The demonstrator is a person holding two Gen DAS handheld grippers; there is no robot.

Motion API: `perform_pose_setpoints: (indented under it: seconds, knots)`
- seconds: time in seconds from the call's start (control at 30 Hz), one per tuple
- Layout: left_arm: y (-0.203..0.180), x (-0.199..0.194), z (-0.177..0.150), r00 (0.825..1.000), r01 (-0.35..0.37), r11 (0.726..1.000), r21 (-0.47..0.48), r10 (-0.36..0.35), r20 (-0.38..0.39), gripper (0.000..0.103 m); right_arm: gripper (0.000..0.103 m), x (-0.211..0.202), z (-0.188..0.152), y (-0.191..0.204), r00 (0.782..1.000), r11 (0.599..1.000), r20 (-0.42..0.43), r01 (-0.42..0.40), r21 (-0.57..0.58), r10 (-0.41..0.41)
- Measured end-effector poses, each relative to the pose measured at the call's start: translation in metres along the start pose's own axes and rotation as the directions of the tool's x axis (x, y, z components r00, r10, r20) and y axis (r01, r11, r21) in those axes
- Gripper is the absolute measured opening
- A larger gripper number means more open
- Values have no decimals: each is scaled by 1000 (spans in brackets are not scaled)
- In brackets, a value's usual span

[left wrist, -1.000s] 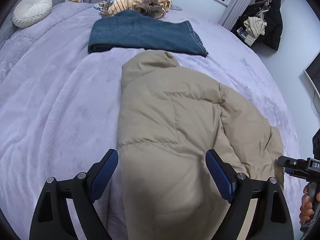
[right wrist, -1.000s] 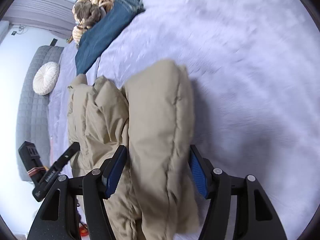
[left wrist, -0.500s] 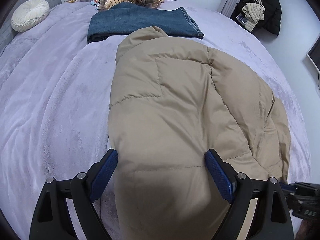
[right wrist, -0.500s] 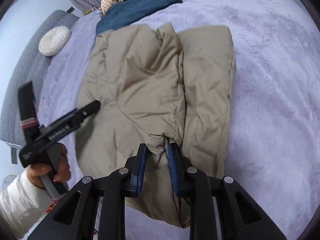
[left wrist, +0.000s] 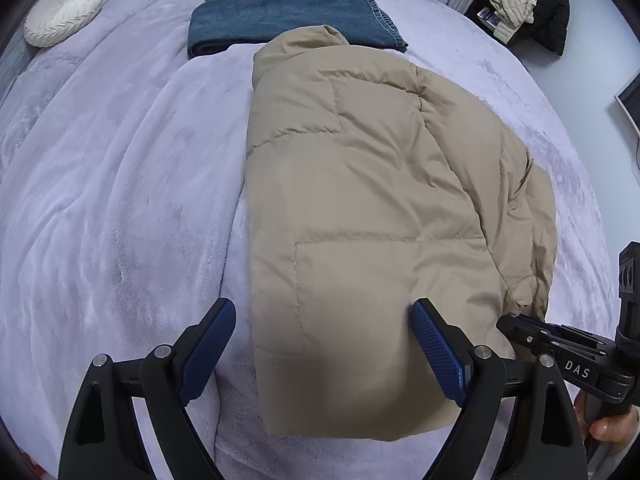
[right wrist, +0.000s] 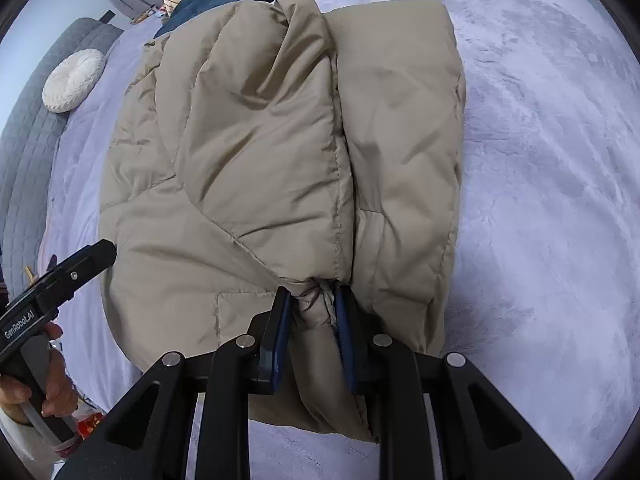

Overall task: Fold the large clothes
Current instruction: 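Release the jacket and pull both open tools back from it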

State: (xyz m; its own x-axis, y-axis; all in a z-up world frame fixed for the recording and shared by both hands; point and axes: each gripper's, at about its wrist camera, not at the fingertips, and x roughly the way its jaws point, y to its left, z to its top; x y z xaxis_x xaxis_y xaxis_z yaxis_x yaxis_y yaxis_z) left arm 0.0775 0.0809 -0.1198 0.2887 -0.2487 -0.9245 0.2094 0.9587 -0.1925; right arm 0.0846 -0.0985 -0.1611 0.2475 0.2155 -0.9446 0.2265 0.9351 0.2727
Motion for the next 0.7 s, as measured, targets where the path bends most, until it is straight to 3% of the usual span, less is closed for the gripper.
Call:
perform_pose_setpoints:
  seconds: [0.07,0.7]
  knots:
    - [-1,-5,-3,1000,-8,1000,2,8,-1,103,26,-3,-1,2,1000,1000,3,8,6,-8]
    - [-3,-35,-33,998,-39,999,22,40,-43,103,30,-45,-31,8,998,997,26,48,62,-50]
